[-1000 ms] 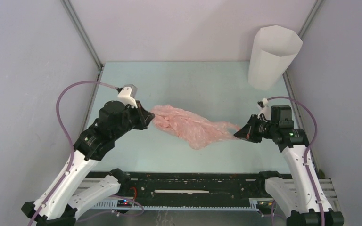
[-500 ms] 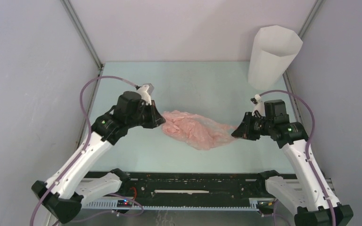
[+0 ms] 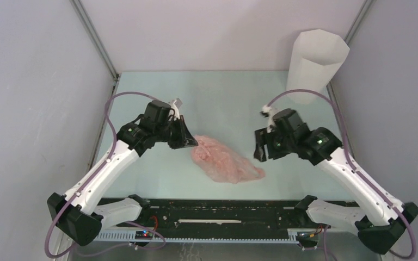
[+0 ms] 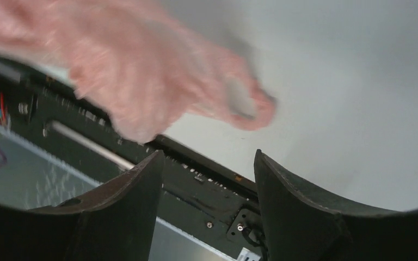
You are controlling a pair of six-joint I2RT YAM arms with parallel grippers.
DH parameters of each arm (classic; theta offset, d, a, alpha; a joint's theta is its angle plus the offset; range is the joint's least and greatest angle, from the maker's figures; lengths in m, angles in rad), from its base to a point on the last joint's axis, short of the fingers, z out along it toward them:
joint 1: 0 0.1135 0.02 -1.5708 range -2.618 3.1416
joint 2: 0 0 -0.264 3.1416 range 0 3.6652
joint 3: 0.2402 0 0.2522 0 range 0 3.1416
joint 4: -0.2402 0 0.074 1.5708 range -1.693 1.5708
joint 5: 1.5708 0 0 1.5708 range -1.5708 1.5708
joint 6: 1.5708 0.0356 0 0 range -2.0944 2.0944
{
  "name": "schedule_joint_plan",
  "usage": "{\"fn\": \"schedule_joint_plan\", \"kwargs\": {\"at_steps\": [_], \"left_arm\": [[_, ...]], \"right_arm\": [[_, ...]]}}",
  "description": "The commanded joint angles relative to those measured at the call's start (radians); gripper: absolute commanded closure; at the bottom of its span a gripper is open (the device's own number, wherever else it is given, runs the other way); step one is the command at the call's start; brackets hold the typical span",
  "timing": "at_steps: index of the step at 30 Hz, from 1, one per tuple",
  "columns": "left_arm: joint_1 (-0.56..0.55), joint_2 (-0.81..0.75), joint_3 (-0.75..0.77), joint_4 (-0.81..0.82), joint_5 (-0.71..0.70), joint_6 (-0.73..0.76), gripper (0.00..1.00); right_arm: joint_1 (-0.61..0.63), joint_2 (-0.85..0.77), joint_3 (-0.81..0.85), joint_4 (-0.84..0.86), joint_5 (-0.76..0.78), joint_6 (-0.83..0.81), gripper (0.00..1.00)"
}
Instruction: Put the trash bags into the trash bin
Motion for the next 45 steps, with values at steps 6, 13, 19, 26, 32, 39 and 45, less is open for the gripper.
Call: {"fn": "schedule_joint_plan", "kwargs": {"at_steps": [6, 13, 19, 26, 32, 39, 45], "left_arm": [[0.010, 0.026, 0.018, 0.059, 0.103, -0.079, 1.00], [0.021, 0.009, 0.025, 0.056, 0.095, -0.089, 1.00], [0.041, -0.003, 0.019, 0.050, 0.104, -0.082, 1.00], [0.078, -0.025, 0.025, -0.002, 0.099, 0.001, 0.28], [0.078, -0.136, -0.065, 0.092, 0.113, 0.009, 0.00], [0.076, -0.234, -0.274, 0.266, 0.109, -0.177, 0.07], [0.052, -0.198, -0.319, 0.395, 0.087, -0.310, 0.23]], "right_arm": [[0.472, 0.242, 0.076, 0.265, 0.098, -0.035, 0.28], [0.552, 0.393, 0.083, 0.293, 0.317, -0.025, 0.27], [0.568, 0.409, 0.021, 0.346, 0.567, 0.016, 0.43], [0.383, 0.260, -0.091, 0.533, 0.048, 0.012, 1.00], [0.120, 0.205, -0.271, 0.798, -0.626, 0.295, 1.00], [0.031, 0.213, -0.292, 0.834, -0.767, 0.399, 1.00], [0.033, 0.217, -0.292, 0.771, -0.742, 0.354, 1.00]]}}
